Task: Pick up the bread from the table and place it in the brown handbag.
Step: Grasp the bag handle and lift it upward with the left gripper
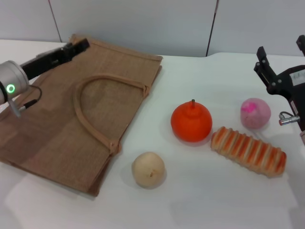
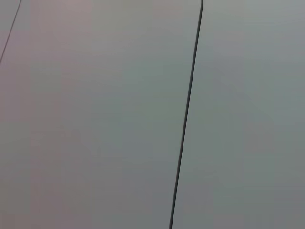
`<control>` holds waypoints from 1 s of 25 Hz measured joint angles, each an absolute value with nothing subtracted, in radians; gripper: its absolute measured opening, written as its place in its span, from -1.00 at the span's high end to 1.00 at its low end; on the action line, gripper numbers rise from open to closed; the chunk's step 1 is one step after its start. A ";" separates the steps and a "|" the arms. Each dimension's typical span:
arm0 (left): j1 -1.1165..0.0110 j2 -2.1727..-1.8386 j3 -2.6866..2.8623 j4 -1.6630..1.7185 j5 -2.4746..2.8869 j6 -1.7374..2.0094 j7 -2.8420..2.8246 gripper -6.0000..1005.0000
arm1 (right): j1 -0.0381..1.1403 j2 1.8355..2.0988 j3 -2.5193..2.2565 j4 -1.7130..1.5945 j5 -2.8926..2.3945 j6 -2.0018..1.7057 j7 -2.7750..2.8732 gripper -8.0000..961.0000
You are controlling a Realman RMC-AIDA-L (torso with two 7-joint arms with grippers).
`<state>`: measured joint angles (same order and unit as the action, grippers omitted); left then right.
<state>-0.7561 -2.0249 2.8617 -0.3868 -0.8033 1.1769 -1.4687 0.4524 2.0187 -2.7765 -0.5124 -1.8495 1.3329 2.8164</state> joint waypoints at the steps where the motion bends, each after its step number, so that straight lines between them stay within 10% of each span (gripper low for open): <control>1: -0.775 -2.025 2.862 -0.425 -0.731 1.178 -1.537 -0.23 | 0.452 2.019 -2.776 -0.512 -1.850 1.333 2.816 -0.83; 25: -1.015 -2.026 2.864 -0.666 0.051 1.172 -2.003 -0.23 | 0.454 2.019 -2.776 -0.511 -1.845 1.333 2.816 -0.83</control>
